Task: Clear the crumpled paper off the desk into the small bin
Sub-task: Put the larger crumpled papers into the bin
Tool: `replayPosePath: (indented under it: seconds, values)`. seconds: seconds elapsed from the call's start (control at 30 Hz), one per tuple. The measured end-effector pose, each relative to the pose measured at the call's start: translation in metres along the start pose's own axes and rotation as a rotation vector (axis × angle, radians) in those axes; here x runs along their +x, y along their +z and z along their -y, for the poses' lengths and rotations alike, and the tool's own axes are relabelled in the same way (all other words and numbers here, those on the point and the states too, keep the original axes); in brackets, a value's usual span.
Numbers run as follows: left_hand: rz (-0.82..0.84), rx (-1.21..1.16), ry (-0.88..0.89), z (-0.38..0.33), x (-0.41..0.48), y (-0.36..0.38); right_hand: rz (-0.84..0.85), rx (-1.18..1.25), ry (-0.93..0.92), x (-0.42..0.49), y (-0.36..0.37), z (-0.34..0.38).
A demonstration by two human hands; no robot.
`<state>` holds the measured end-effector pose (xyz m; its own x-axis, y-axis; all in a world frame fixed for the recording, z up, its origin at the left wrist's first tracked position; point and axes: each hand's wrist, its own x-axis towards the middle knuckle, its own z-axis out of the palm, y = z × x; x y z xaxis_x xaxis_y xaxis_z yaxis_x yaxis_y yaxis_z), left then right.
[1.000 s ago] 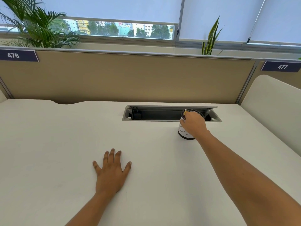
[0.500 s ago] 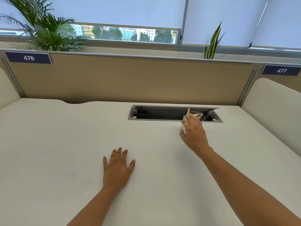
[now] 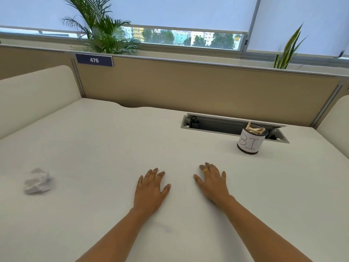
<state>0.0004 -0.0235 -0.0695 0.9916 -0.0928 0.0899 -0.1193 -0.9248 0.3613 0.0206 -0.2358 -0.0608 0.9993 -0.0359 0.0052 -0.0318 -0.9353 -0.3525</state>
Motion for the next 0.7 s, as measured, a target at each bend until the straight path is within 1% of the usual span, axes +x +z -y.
replayPosePath:
  seconds: [0.13,0.33,0.5,0.7]
  values:
    - [-0.036,0.006,-0.093,0.037,-0.029,-0.016,0.087,0.006,-0.128,-0.007,0.017,0.052]
    - [-0.126,0.036,-0.258,0.115,-0.068,-0.055,0.21,-0.006,-0.315,-0.01,0.042,0.147]
    - [-0.202,0.032,-0.392,0.178,-0.101,-0.086,0.287,-0.018,-0.469,-0.014,0.059,0.23]
    - [-0.254,0.07,-0.487,0.239,-0.12,-0.111,0.33,-0.005,-0.602,-0.015,0.073,0.315]
